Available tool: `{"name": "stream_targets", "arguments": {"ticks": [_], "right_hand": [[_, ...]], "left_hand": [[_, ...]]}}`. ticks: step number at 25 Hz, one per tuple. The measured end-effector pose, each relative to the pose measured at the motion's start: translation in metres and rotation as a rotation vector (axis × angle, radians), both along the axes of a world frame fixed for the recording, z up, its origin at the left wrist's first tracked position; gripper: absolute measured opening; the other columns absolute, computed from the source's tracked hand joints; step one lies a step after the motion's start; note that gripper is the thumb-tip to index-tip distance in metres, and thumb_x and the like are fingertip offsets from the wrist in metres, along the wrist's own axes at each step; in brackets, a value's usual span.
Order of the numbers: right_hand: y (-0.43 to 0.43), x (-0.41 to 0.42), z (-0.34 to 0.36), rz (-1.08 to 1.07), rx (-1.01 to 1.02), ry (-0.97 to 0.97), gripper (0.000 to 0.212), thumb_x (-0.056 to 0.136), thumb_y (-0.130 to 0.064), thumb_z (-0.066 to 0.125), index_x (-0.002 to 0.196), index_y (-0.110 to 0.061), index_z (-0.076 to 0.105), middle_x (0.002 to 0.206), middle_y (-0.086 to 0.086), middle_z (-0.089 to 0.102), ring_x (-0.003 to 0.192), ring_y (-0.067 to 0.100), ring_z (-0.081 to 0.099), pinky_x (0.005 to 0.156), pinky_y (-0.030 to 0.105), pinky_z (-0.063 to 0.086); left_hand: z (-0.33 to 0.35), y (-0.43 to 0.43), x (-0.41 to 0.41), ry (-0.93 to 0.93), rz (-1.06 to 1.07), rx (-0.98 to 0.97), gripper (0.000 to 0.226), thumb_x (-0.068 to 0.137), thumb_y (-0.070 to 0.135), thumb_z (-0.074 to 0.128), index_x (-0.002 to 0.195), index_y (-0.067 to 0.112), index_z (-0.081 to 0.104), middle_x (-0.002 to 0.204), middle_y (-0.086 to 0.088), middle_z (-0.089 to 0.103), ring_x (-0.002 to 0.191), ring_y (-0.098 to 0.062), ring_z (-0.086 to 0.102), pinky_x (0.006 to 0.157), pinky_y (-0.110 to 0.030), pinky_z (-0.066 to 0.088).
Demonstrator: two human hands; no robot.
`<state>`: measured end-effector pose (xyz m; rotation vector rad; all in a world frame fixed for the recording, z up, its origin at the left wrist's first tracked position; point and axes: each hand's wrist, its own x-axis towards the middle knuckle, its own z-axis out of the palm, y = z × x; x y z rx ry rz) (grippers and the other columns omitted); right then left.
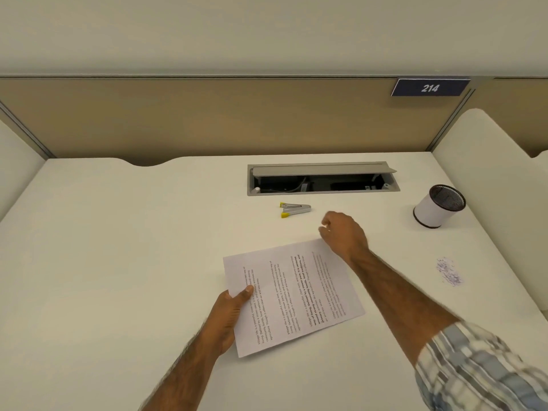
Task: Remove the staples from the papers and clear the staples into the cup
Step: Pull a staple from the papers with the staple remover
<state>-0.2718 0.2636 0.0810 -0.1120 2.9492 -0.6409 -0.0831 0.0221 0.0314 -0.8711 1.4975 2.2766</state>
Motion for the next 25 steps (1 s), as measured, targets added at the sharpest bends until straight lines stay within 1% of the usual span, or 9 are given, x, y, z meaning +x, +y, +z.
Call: {"name": "stream_targets", "arguments": {"ticks": [2, 7, 10, 14, 16, 18, 19, 23, 25], "right_hand": [[-0.021, -0.027, -0.004, 0.123, 0.077, 0.03, 0.029, 0.092, -0.027, 0.058, 0.119, -0.016, 0.061, 0.114, 0.005, 0.065, 0.103, 0.027, 0.061, 0.087, 0.037, 0.05], [-0.062, -0.073, -0.025, 0.357, 0.317, 0.034, 0.047, 0.091, -0.023, 0.058, 0.137, -0.014, 0.048, 0.132, 0.01, 0.055, 0.118, 0.03, 0.053, 0.098, 0.043, 0.045], [-0.074, -0.08, -0.04, 0.42, 0.377, 0.013, 0.048, 0.091, -0.022, 0.059, 0.137, -0.013, 0.048, 0.131, 0.01, 0.054, 0.118, 0.029, 0.052, 0.099, 0.042, 0.042], [-0.082, -0.078, -0.052, 0.436, 0.393, 0.139, 0.033, 0.092, -0.02, 0.056, 0.125, -0.015, 0.057, 0.119, 0.009, 0.058, 0.109, 0.028, 0.055, 0.092, 0.041, 0.041], [-0.079, -0.077, -0.055, 0.422, 0.361, 0.133, 0.03, 0.092, -0.02, 0.057, 0.121, -0.015, 0.059, 0.116, 0.008, 0.06, 0.107, 0.029, 0.056, 0.09, 0.04, 0.042], [-0.075, -0.072, -0.05, 0.352, 0.219, 0.082, 0.029, 0.091, -0.021, 0.059, 0.119, -0.015, 0.06, 0.115, 0.008, 0.06, 0.106, 0.03, 0.058, 0.089, 0.038, 0.043], [-0.073, -0.067, -0.044, 0.281, 0.074, 0.063, 0.028, 0.09, -0.02, 0.062, 0.118, -0.015, 0.061, 0.114, 0.006, 0.061, 0.104, 0.029, 0.06, 0.088, 0.037, 0.044], [-0.064, -0.016, 0.02, -0.062, -0.682, 0.029, 0.03, 0.087, -0.015, 0.072, 0.116, -0.017, 0.063, 0.102, -0.003, 0.066, 0.09, 0.014, 0.065, 0.079, 0.029, 0.054], [-0.053, 0.031, 0.055, -0.189, -1.033, -0.06, 0.029, 0.09, -0.014, 0.069, 0.118, -0.018, 0.062, 0.101, 0.001, 0.067, 0.088, 0.016, 0.067, 0.075, 0.03, 0.057]], "left_hand": [[-0.004, 0.0, -0.002, -0.006, 0.002, 0.0, 0.028, 0.101, 0.022, 0.063, 0.126, 0.01, 0.068, 0.113, -0.017, 0.078, 0.099, -0.037, 0.077, 0.084, -0.049, 0.061], [-0.008, 0.0, -0.002, -0.007, -0.004, 0.005, 0.031, 0.101, 0.022, 0.063, 0.129, 0.009, 0.067, 0.115, -0.019, 0.077, 0.103, -0.04, 0.075, 0.089, -0.053, 0.06], [-0.007, -0.002, -0.001, -0.002, -0.008, 0.011, 0.034, 0.099, 0.023, 0.064, 0.129, 0.008, 0.067, 0.116, -0.019, 0.077, 0.105, -0.04, 0.075, 0.09, -0.052, 0.06], [-0.004, -0.003, 0.004, 0.021, -0.019, 0.023, 0.04, 0.095, 0.028, 0.07, 0.13, 0.009, 0.067, 0.118, -0.019, 0.076, 0.107, -0.04, 0.074, 0.094, -0.054, 0.059], [0.0, -0.002, 0.006, 0.036, -0.027, 0.028, 0.044, 0.093, 0.03, 0.076, 0.13, 0.009, 0.067, 0.118, -0.019, 0.076, 0.107, -0.04, 0.074, 0.09, -0.051, 0.061], [0.005, -0.002, 0.009, 0.048, -0.031, 0.03, 0.041, 0.095, 0.028, 0.073, 0.129, 0.008, 0.067, 0.118, -0.019, 0.076, 0.106, -0.039, 0.074, 0.085, -0.047, 0.062], [0.006, -0.002, 0.011, 0.052, -0.032, 0.026, 0.038, 0.096, 0.026, 0.069, 0.13, 0.009, 0.067, 0.118, -0.018, 0.076, 0.106, -0.039, 0.075, 0.086, -0.047, 0.062], [0.017, -0.005, 0.016, 0.06, -0.051, 0.005, 0.034, 0.101, 0.024, 0.062, 0.132, 0.011, 0.065, 0.119, -0.015, 0.077, 0.108, -0.036, 0.075, 0.094, -0.053, 0.059], [0.023, -0.007, 0.017, 0.066, -0.055, -0.004, 0.033, 0.102, 0.023, 0.061, 0.133, 0.011, 0.065, 0.12, -0.015, 0.076, 0.109, -0.036, 0.074, 0.097, -0.056, 0.057]]}}
